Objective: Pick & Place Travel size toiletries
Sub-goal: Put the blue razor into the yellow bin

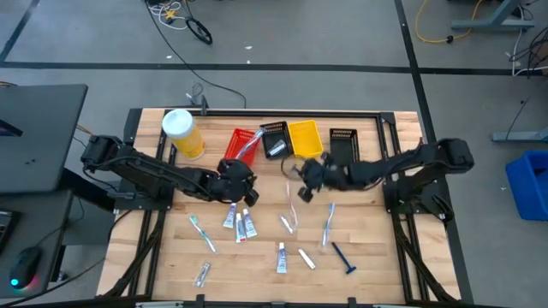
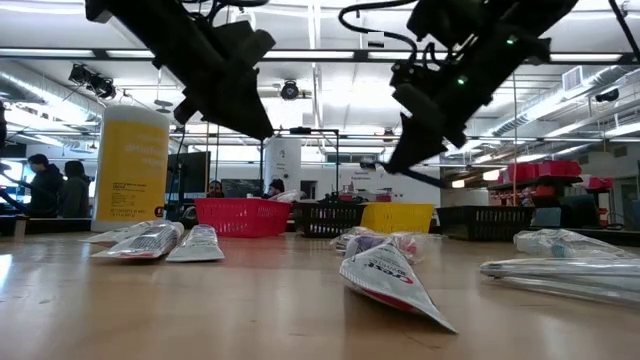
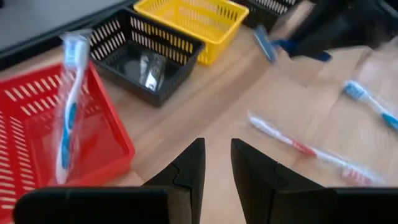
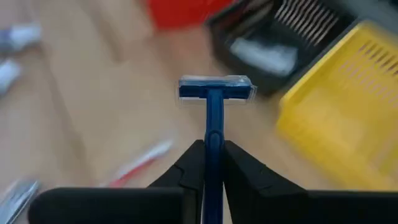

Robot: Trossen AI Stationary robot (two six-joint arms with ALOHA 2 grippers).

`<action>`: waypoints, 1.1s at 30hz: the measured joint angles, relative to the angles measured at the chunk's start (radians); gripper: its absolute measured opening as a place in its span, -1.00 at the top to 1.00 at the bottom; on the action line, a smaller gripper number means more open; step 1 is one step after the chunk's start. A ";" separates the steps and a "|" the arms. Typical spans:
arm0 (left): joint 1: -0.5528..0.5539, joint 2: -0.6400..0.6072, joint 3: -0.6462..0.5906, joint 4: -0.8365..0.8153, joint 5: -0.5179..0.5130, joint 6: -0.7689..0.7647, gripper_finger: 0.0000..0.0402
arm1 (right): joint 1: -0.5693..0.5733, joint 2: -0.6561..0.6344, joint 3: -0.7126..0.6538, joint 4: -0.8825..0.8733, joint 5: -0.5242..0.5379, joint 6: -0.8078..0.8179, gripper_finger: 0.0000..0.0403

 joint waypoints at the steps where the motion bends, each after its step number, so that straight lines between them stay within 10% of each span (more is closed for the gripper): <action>1: 0.003 -0.008 0.000 0.000 -0.005 0.000 0.58 | -0.027 -0.014 0.000 0.011 0.000 -0.032 0.76; 16: 0.068 -0.029 0.001 0.020 -0.008 0.054 0.58 | -0.474 0.093 0.001 0.306 -0.236 -0.234 0.76; 33: 0.102 -0.029 0.001 -0.032 0.005 0.041 0.58 | -0.546 0.262 0.001 0.336 -0.293 -0.241 0.58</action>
